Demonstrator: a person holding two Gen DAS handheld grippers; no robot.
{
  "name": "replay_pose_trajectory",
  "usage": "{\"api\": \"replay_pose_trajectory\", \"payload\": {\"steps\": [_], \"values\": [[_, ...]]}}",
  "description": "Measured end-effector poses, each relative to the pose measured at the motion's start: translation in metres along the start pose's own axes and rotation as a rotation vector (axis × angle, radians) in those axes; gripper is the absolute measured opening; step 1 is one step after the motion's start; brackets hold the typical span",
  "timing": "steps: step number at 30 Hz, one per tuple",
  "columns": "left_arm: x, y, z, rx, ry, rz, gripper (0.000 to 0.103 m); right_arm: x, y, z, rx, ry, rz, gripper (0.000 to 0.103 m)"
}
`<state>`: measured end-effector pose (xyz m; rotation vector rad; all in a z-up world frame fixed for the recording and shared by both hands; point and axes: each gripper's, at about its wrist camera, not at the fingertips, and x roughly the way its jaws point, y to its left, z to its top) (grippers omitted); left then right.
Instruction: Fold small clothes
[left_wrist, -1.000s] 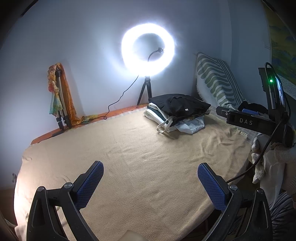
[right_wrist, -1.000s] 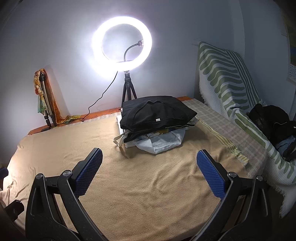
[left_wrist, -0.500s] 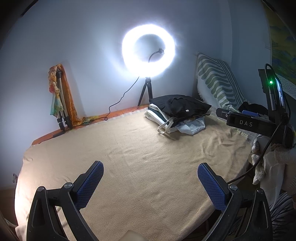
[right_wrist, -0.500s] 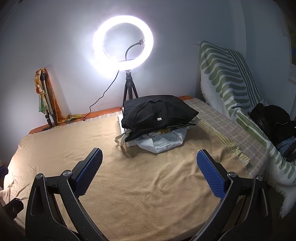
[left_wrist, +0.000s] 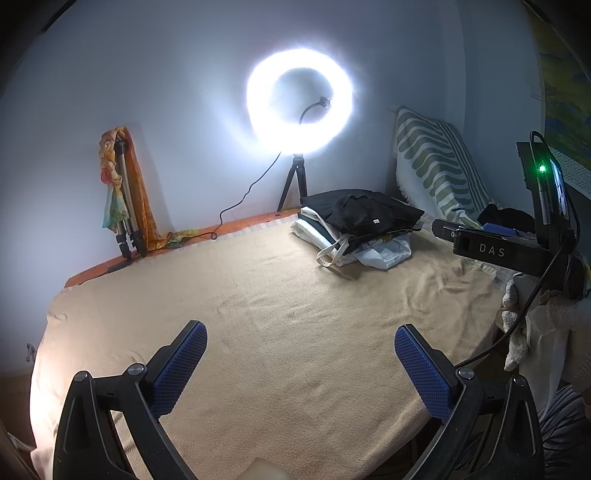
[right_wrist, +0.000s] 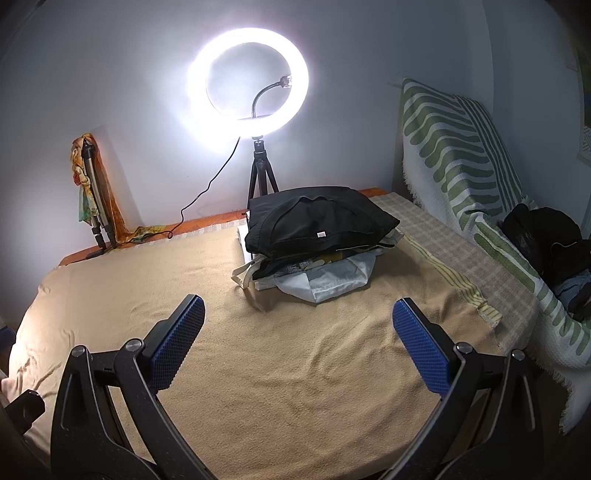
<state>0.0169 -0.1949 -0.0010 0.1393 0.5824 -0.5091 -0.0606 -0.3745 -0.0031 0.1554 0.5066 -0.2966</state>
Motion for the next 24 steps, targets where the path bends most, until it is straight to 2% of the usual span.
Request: {"api": "replay_pose_trajectory", "payload": {"steps": [24], "values": [[-0.0001, 0.002, -0.004, 0.001, 0.0, 0.02, 0.103, 0.0025, 0.0015, 0.0008, -0.006, 0.006, 0.01, 0.103]]}}
